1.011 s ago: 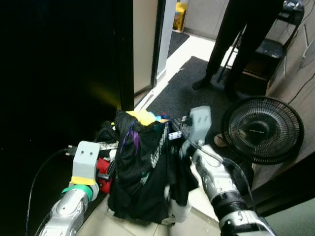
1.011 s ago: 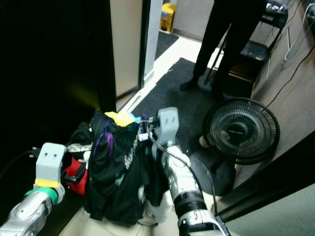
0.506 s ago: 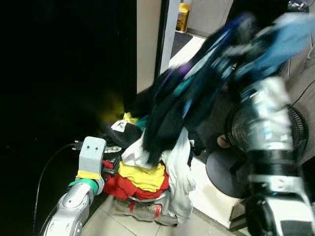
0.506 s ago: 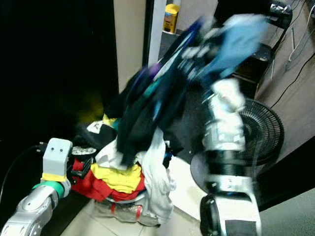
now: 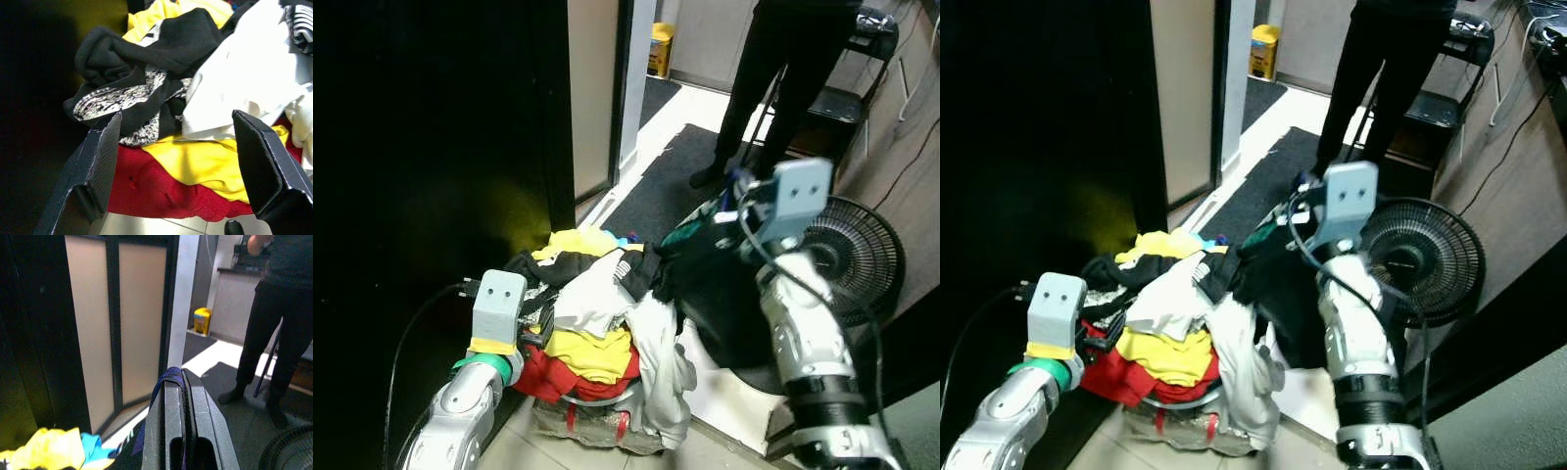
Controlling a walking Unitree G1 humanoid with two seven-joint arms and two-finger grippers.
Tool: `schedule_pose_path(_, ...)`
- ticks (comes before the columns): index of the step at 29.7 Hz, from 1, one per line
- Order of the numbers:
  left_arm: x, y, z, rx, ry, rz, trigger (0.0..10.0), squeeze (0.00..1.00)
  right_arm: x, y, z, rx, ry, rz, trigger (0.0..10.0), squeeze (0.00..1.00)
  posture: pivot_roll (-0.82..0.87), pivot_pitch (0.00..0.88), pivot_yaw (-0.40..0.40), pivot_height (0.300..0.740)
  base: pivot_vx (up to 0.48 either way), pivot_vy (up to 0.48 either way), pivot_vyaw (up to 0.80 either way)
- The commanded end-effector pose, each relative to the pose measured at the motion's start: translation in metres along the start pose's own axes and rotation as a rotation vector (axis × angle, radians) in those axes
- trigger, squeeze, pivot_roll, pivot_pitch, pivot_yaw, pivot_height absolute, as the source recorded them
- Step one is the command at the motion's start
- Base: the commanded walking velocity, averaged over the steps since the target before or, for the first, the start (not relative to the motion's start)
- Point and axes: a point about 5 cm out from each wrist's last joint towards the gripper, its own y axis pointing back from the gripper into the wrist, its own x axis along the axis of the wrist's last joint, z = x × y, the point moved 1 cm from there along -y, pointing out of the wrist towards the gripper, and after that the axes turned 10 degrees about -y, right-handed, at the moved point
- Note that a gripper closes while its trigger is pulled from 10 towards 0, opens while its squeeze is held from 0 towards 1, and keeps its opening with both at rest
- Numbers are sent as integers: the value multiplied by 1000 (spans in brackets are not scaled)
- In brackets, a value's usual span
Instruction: Clothes washing
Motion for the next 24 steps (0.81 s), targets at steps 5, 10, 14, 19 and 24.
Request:
schedule_pose_path(5, -5, 3, 1, -3, 17, -18, 10000, 0, 3, 5, -9, -9, 11, 25, 10000, 0, 53, 170, 7, 740, 0, 0, 0)
schedule_pose_path(10, 14, 0, 2, 7, 48, 41, 10000, 0, -4, 11, -9, -29, 22, 1, 10000, 0, 55, 156, 3, 740, 0, 0, 0)
schedule_pose_path(14, 38, -2, -2, 22, 53, 115, 10000, 0, -6, 14, -5, -52, 15, -10, 10000, 0, 53, 139, 5, 740, 0, 0, 0)
schedule_pose_path(19, 49, -5, -5, 24, 45, 151, 10000, 0, -8, 14, -1, -72, 5, -12, 10000, 0, 53, 120, 9, 740, 0, 0, 0)
schedule_pose_path(24, 58, -7, -8, 27, 53, 179, 10000, 0, -11, 15, 3, -111, -13, -22, 10000, 0, 53, 106, 13, 740, 0, 0, 0)
